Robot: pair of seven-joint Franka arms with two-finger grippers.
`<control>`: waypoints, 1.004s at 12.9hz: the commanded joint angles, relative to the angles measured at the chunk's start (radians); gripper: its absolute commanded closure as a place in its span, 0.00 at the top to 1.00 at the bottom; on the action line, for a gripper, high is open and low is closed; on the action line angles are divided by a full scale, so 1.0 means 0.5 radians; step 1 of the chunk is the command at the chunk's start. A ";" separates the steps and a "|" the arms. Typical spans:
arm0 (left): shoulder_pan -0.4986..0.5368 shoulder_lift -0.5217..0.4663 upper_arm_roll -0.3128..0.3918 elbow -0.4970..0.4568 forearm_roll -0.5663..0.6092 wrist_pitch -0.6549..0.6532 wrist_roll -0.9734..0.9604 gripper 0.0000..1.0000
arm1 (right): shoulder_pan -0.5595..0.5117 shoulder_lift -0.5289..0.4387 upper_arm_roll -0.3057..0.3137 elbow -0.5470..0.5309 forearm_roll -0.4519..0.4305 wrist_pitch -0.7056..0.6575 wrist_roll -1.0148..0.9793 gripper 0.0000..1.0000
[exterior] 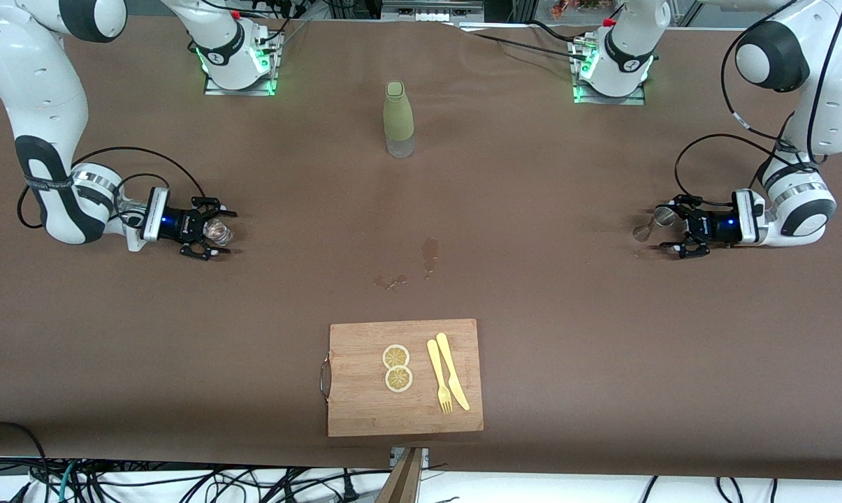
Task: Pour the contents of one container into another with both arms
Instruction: 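Grasp the glass cup with the right gripper while the left gripper grasps the jigger, then lift the glass cup and jigger, bringing both grippers together mid-table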
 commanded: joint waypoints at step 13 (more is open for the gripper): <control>-0.050 0.101 -0.005 0.125 0.118 -0.026 0.448 0.72 | 0.016 0.043 0.014 0.118 -0.050 -0.388 0.048 0.18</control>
